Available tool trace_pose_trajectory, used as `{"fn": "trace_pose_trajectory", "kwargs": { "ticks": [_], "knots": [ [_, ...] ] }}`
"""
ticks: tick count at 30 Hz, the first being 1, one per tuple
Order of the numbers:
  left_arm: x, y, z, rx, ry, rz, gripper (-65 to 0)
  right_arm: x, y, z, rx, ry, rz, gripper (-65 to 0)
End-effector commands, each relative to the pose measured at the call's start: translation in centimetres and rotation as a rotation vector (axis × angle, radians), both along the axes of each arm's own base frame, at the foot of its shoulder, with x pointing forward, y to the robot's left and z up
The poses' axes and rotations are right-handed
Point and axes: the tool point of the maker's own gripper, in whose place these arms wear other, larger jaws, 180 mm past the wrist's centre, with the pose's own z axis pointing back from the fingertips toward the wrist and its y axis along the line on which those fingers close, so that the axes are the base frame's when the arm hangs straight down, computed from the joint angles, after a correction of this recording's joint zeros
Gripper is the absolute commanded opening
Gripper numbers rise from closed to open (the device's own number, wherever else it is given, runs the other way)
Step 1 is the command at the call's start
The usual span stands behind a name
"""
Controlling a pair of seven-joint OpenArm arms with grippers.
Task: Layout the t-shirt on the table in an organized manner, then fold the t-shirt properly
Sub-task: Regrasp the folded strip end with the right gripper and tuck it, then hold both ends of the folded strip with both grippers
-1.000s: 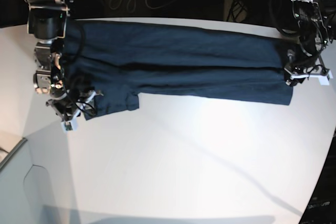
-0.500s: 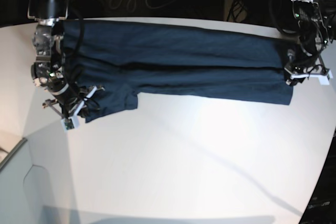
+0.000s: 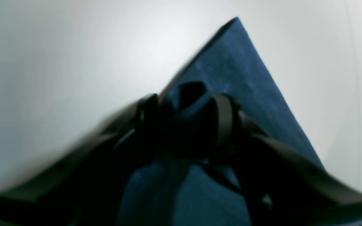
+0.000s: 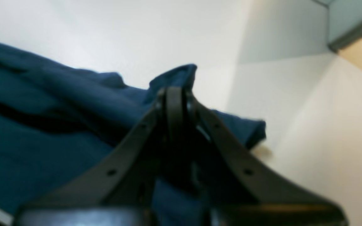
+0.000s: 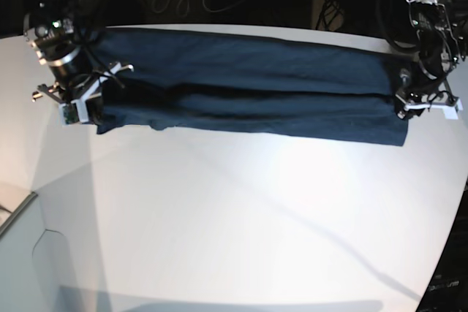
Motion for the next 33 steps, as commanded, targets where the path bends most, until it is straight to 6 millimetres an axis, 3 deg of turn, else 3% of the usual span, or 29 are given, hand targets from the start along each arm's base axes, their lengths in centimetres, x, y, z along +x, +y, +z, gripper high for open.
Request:
{"fn": "trace_pose_trajectory", "kwargs": {
  "ticks": [1, 8, 15, 25, 29, 33],
  "knots": [
    [0.4, 0.4, 0.7, 0.009, -0.011, -0.009, -40.3, -0.2, -0.3, 0.7, -0.004, -0.023, -0.006, -65.0],
    [0.4, 0.3, 0.7, 0.008, -0.012, -0.01, -40.3, -3.8, -1.1, -0.2, -0.021, 0.043, -0.029, -65.0],
    [0.4, 0.4, 0.7, 0.008, -0.013, -0.01, -40.2, -4.8, -1.2, -1.2, -0.018, 0.08, -0.033, -65.0],
    [0.3, 0.4, 0.6, 0.006, -0.006, -0.006, -40.2, -6.6, -2.0, -7.6, 0.043, 0.239, -0.081, -65.0],
    [0.4, 0.3, 0.7, 0.008, -0.012, -0.012, -40.1, -7.1, -2.0, -8.4, 0.052, 0.26, -0.086, -65.0],
    [0.4, 0.4, 0.8, 0.011, -0.015, -0.01, -30.8, -6.6, -1.9, -8.3, 0.055, 0.25, -0.086, -65.0]
  ]
}}
